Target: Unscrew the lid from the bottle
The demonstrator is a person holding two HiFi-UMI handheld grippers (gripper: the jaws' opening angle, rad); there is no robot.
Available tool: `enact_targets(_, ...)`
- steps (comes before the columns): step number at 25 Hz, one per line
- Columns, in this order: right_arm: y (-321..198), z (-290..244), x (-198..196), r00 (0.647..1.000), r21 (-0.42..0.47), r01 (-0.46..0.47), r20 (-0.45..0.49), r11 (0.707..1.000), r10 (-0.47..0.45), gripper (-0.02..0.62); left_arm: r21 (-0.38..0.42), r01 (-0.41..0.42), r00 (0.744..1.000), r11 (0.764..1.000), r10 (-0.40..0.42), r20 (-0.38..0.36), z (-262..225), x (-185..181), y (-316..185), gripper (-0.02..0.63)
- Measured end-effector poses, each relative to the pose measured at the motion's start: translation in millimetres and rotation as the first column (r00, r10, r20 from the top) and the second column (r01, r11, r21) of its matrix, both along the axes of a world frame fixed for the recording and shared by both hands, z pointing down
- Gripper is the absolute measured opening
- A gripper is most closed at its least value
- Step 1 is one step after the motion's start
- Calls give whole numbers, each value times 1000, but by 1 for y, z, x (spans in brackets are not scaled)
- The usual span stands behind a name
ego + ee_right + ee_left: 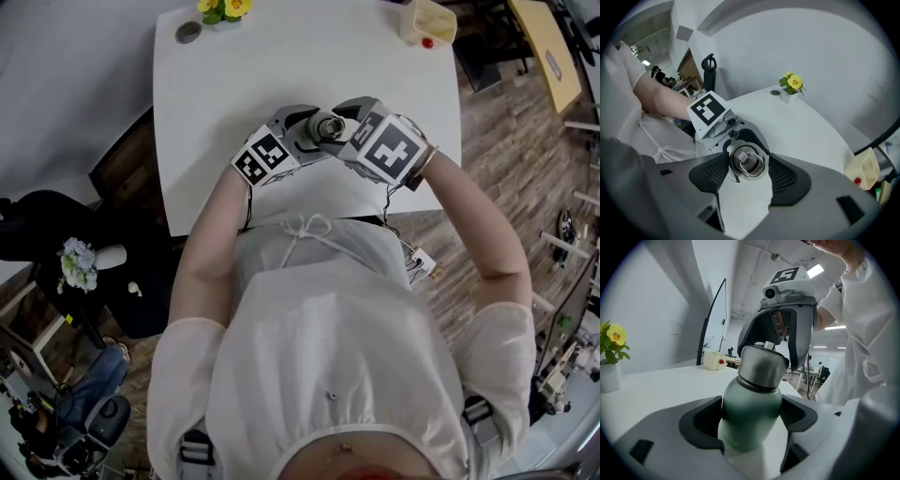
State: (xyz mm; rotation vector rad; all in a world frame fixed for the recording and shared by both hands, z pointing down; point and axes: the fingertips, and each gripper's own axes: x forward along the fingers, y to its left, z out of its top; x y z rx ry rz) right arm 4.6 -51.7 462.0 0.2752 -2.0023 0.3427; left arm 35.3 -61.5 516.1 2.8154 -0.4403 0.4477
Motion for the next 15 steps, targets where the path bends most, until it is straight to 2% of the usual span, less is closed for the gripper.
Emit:
enact_targets(3, 2, 3, 0, 999, -22, -38, -13, 999, 37, 242, -2, 4, 1000, 1000, -4, 1, 0, 0, 0, 394)
enact_targets(8, 0, 6, 2, 1000, -47, -19, -14, 999, 19, 242, -6, 4, 1000, 1000, -4, 1, 1, 1, -1, 394)
enact_targets(12, 1, 6, 3, 996, -58, 88, -10, 994, -89, 242, -7, 5, 1000, 1000, -5, -3, 1, 0, -1, 394)
enact_targets(15, 3, 5, 1, 974, -51, 221, -34, 974, -223, 242, -7, 4, 1000, 1000, -5, -7, 1, 0, -2, 394)
